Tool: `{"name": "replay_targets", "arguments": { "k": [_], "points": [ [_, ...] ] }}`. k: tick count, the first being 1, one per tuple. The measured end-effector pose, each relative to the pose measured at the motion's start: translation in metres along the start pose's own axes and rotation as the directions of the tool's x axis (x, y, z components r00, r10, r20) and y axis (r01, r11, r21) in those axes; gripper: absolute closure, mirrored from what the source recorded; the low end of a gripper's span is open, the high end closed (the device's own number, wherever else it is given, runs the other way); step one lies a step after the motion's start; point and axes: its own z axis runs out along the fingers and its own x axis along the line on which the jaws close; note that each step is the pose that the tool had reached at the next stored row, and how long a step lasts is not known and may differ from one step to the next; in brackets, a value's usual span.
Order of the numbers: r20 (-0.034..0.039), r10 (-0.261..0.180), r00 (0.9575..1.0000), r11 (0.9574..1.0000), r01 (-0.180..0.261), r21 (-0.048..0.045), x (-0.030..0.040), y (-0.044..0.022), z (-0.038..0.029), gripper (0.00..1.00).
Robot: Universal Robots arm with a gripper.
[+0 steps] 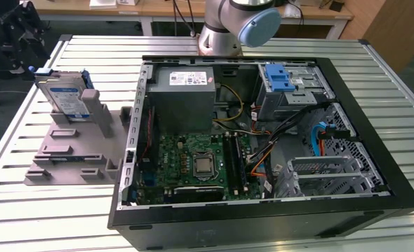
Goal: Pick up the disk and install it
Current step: 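Pick up the disk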
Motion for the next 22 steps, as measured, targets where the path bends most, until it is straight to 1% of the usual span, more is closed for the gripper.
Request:
{"name": "replay_targets", "arguments": {
  "k": [2, 4, 7, 12, 18, 19, 21, 22],
  "points": [
    [-0.0004, 0.0, 1.0, 1.0, 0.0, -0.0061, 0.0001, -0.0002, 0.0029, 0.28],
    [-0.0008, 0.0, 1.0, 1.0, 0.0, -0.0093, 0.0, -0.0003, 0.0052, 0.28],
    [-0.0008, 0.0, 1.0, 1.0, 0.0, -0.0096, -0.0004, -0.0003, 0.0066, 0.28],
    [-0.001, 0.0, 1.0, 0.9999, 0.0, -0.0104, -0.0022, 0.0, 0.0112, 0.28],
    [-0.0015, 0.0, 1.0, 0.9999, 0.0, -0.0157, -0.0031, 0.0003, 0.0186, 0.28],
    [-0.0016, 0.0, 1.0, 0.9999, 0.0, -0.0169, -0.0034, 0.0004, 0.0197, 0.29],
    [-0.0018, 0.0, 1.0, 0.9998, 0.0, -0.0184, -0.0053, 0.0005, 0.0209, 0.29],
    [-0.0016, 0.0, 1.0, 0.9998, 0.0, -0.0185, -0.0065, 0.0007, 0.0215, 0.36]
  ]
}}
